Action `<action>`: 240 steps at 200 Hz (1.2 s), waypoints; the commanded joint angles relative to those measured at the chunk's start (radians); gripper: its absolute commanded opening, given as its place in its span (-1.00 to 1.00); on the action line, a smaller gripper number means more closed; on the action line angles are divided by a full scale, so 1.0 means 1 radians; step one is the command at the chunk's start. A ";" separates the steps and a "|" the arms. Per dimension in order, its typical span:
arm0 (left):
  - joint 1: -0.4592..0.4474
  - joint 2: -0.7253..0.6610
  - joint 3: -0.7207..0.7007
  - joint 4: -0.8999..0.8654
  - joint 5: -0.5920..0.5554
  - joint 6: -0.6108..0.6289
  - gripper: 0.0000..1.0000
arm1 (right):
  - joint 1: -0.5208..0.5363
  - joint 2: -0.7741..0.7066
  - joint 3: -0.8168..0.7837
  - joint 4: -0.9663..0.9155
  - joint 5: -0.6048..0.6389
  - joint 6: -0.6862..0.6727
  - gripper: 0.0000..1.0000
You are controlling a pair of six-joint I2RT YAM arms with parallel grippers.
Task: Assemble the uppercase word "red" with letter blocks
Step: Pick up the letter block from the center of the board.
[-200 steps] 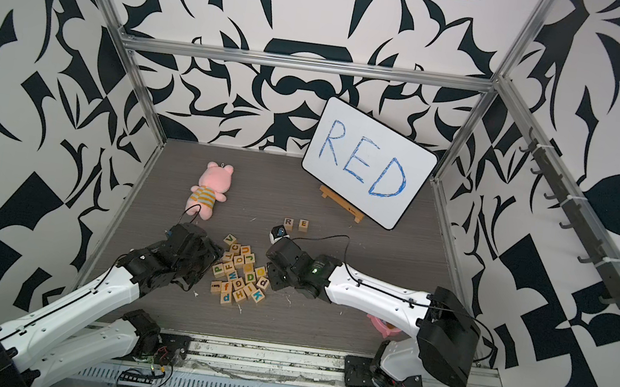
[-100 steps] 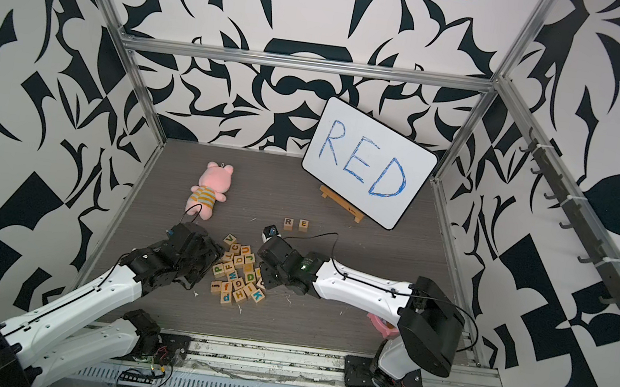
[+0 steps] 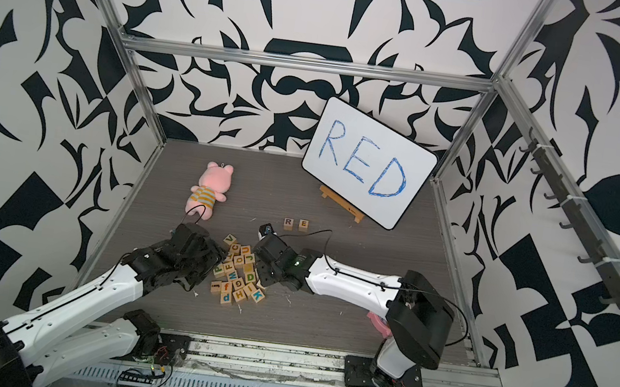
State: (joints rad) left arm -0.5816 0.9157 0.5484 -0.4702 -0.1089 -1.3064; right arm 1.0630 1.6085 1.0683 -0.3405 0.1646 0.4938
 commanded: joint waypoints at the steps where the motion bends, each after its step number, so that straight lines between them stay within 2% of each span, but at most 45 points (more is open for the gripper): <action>1: 0.005 -0.030 -0.028 0.021 0.000 -0.005 0.36 | 0.006 0.011 0.048 -0.009 0.013 -0.008 -0.13; 95: 0.005 -0.106 -0.028 -0.041 -0.059 0.000 0.34 | 0.010 0.028 0.063 -0.009 0.001 0.009 -0.17; 132: 0.005 -0.162 -0.051 -0.059 -0.088 -0.025 0.34 | 0.051 0.068 0.098 -0.025 -0.010 0.078 -0.42; 162: 0.005 -0.187 -0.065 -0.053 -0.086 -0.035 0.33 | 0.090 0.114 0.133 -0.047 0.010 0.164 -0.40; 185: 0.005 -0.187 -0.062 -0.063 -0.089 -0.035 0.33 | 0.117 0.147 0.160 -0.070 0.019 0.235 -0.24; 197: 0.004 -0.187 -0.061 -0.067 -0.089 -0.036 0.33 | 0.129 0.159 0.170 -0.088 0.084 0.265 -0.19; 240: 0.005 -0.189 -0.070 -0.063 -0.092 -0.045 0.33 | 0.129 0.194 0.183 -0.080 0.102 0.322 -0.21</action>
State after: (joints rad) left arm -0.5816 0.7349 0.4965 -0.5072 -0.1875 -1.3445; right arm 1.1938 1.8030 1.2087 -0.4065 0.2222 0.7513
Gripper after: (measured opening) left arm 0.664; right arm 0.405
